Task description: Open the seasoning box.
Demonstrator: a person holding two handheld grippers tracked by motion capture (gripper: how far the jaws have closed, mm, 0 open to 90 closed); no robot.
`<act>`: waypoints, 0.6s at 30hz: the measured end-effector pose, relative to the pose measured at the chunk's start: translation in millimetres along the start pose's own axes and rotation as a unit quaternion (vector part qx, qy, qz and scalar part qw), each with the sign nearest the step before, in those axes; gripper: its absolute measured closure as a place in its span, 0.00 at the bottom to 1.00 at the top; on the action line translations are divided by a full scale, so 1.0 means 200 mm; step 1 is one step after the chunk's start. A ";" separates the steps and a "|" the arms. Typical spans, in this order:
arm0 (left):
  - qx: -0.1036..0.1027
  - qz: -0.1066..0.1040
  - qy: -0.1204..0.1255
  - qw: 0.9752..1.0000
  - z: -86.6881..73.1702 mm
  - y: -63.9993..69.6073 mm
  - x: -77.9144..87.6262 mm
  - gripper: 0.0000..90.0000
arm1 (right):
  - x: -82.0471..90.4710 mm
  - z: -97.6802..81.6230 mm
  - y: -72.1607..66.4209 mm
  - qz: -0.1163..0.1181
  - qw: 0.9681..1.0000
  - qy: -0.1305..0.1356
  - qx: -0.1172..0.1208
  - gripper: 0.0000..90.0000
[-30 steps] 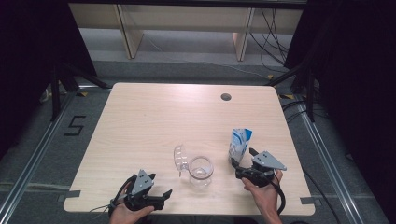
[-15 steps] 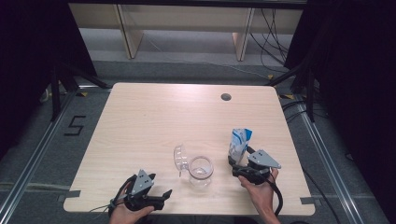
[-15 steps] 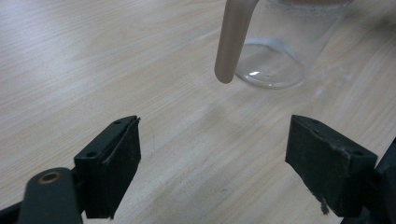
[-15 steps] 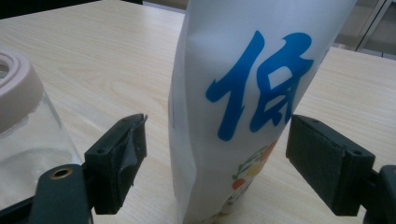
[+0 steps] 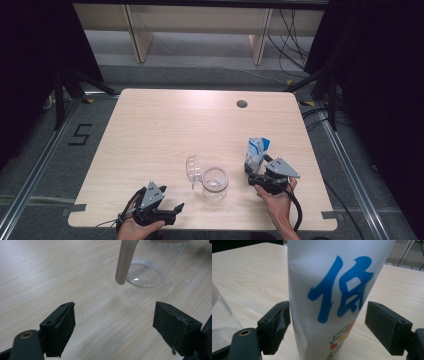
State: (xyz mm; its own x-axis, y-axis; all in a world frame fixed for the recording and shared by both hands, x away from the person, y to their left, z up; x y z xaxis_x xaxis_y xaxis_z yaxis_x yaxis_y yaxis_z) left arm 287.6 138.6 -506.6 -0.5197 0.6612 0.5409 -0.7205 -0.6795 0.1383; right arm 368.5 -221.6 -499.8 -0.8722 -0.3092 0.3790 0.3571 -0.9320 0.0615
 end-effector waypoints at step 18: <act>-0.009 -0.003 0.000 1.000 0.00 0.00 0.00 0.19 | -0.07 -0.01 0.00 -0.010 1.000 0.012 -0.009 0.26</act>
State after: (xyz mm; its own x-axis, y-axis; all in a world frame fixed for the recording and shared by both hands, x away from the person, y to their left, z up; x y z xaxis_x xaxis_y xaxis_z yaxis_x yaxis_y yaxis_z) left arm 288.5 139.2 -506.6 -0.5157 0.6645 0.5409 -0.7314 -0.6702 0.1260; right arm 379.1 -217.4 -506.7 -0.8870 -0.2952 0.3552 0.3341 -0.9411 0.0521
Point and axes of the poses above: each handheld gripper's, and its own axes: x roughly backward along the jaws, z roughly out of its top, y roughly to its right, the point moved 1 cm from there along -x, roughly forward along the jaws, and after that the axes turned 7 degrees about -z, right-handed, at the moved point
